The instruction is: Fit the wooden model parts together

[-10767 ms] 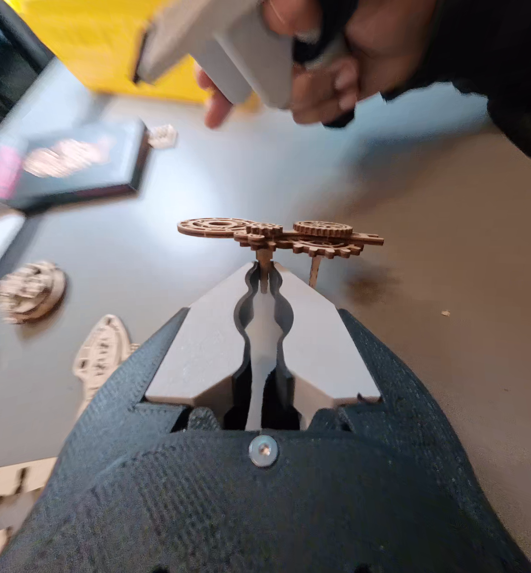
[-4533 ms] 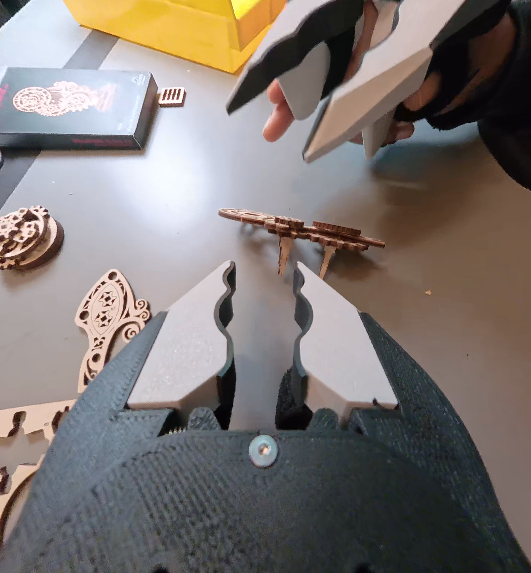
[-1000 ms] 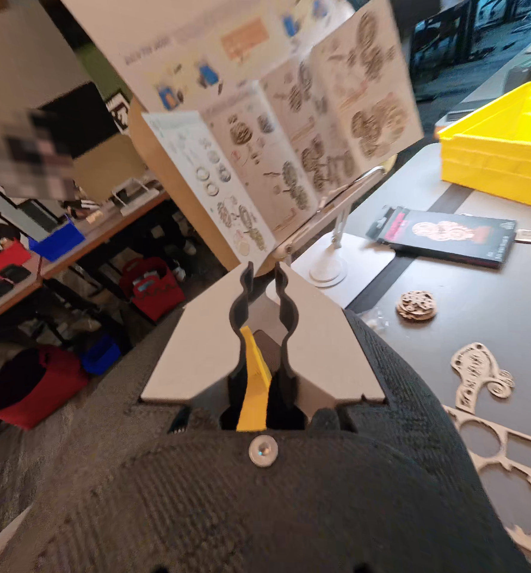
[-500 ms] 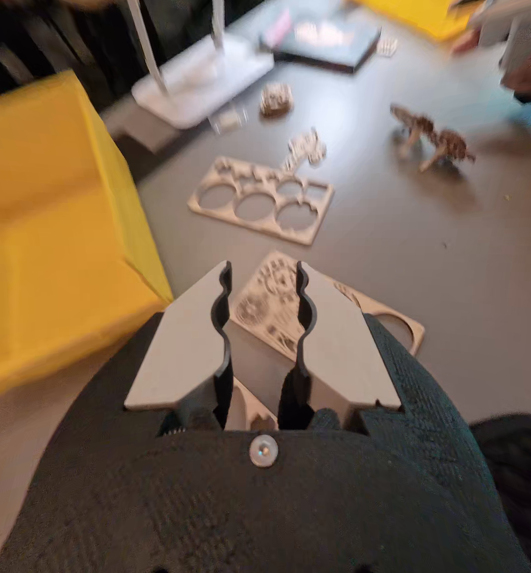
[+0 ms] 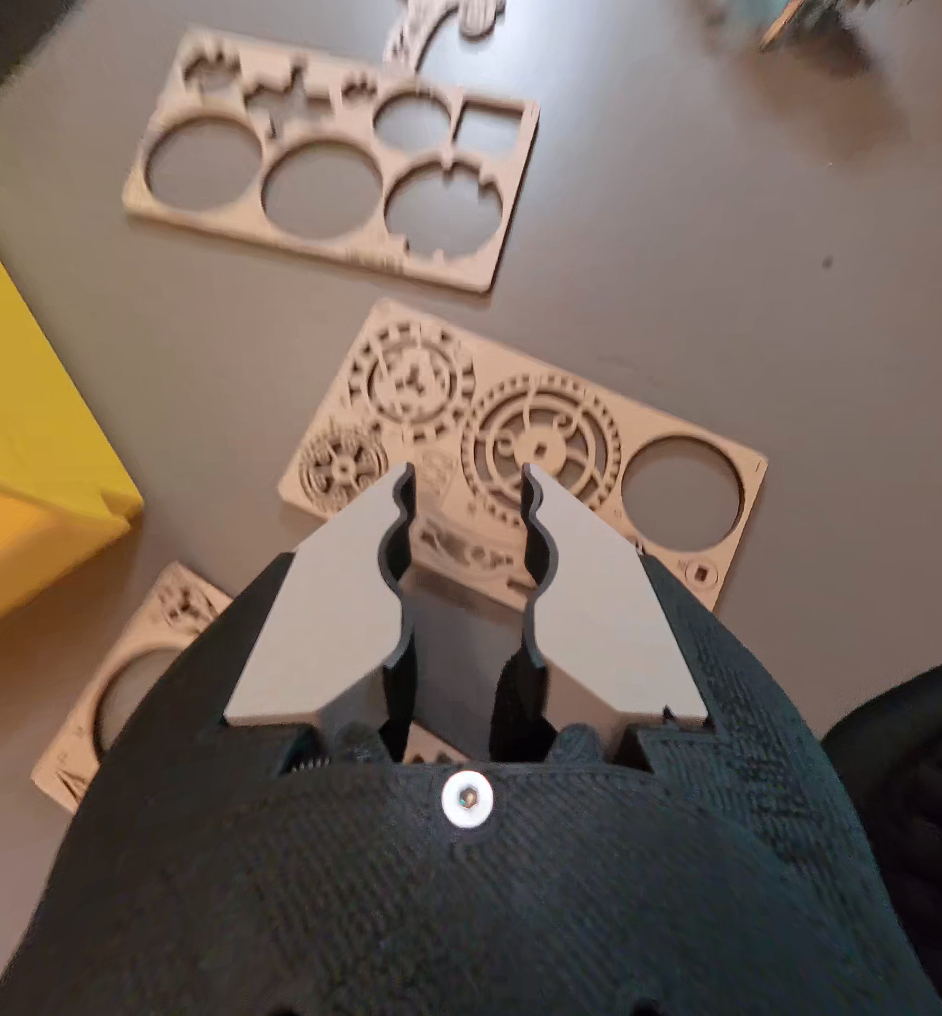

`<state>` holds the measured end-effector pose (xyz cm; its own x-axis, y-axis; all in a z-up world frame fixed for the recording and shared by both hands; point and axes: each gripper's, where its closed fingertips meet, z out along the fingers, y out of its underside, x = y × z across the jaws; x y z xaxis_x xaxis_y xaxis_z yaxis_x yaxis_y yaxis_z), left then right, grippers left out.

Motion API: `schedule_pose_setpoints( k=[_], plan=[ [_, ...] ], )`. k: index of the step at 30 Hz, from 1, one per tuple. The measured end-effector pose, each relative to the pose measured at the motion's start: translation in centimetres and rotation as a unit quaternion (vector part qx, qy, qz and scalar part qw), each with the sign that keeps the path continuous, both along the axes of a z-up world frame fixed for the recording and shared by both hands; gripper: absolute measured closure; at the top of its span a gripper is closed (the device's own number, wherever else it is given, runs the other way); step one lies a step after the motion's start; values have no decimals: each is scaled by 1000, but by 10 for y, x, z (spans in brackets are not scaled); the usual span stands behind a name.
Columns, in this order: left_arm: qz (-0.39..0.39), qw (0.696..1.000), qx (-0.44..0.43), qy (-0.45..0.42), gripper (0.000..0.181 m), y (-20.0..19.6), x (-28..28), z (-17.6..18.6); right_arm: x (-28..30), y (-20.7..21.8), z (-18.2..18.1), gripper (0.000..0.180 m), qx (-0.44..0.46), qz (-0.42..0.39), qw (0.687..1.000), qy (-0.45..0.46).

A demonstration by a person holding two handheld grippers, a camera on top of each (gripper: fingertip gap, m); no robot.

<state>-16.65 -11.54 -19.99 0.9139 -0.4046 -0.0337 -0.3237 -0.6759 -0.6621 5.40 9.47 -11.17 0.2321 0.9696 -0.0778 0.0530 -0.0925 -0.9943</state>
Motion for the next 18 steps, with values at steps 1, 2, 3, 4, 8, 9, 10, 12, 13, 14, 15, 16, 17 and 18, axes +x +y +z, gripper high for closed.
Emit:
schedule_pose_setpoints(
  k=[1, 2, 3, 4, 8, 9, 10, 12, 13, 14, 15, 16, 17, 18],
  plan=[
    [-13, 1000, 25, -2, 144, 11, 4, 13, 0, 0, 0, 140, -2, 0, 1000, 2],
    [-23, 998, 61, -5, 143, 25, 8, 30, 0, 0, 0, 140, -5, 2, 1000, 3],
    [-28, 994, 101, -2, 144, 41, 10, 50, -1, 0, 0, 140, -6, 3, 1000, 4],
    [-24, 989, 143, 10, 146, 60, 8, 71, -2, 0, 0, 140, -7, 5, 1000, 4],
    [10, 952, 300, 63, 168, 140, -10, 150, -3, -3, 0, 140, -6, 12, 1000, 6],
    [23, 946, 319, 52, 170, 160, -13, 165, -3, -3, 1, 141, -3, 12, 1000, 6],
    [41, 940, 336, 40, 173, 180, -19, 178, -2, -3, 1, 141, -1, 12, 1000, 7],
    [82, 923, 373, 41, 178, 217, -37, 203, -1, -1, 2, 142, 5, 9, 1000, 10],
    [106, 914, 390, 45, 181, 234, -49, 214, 0, 0, 3, 142, 6, 7, 1000, 11],
    [128, 906, 402, 42, 181, 249, -59, 221, 0, 1, 4, 143, 5, 6, 1000, 13],
    [149, 900, 408, 29, 181, 263, -68, 227, 1, 1, 5, 143, 4, 5, 1000, 16],
    [167, 896, 412, 14, 181, 276, -77, 230, 1, 1, 6, 143, 3, 5, 1000, 19],
    [185, 890, 417, 5, 181, 286, -85, 233, 1, 0, 6, 143, 2, 6, 1000, 21],
    [200, 885, 420, -1, 181, 295, -93, 235, 0, -1, 7, 144, 2, 8, 1000, 22]
  ],
)
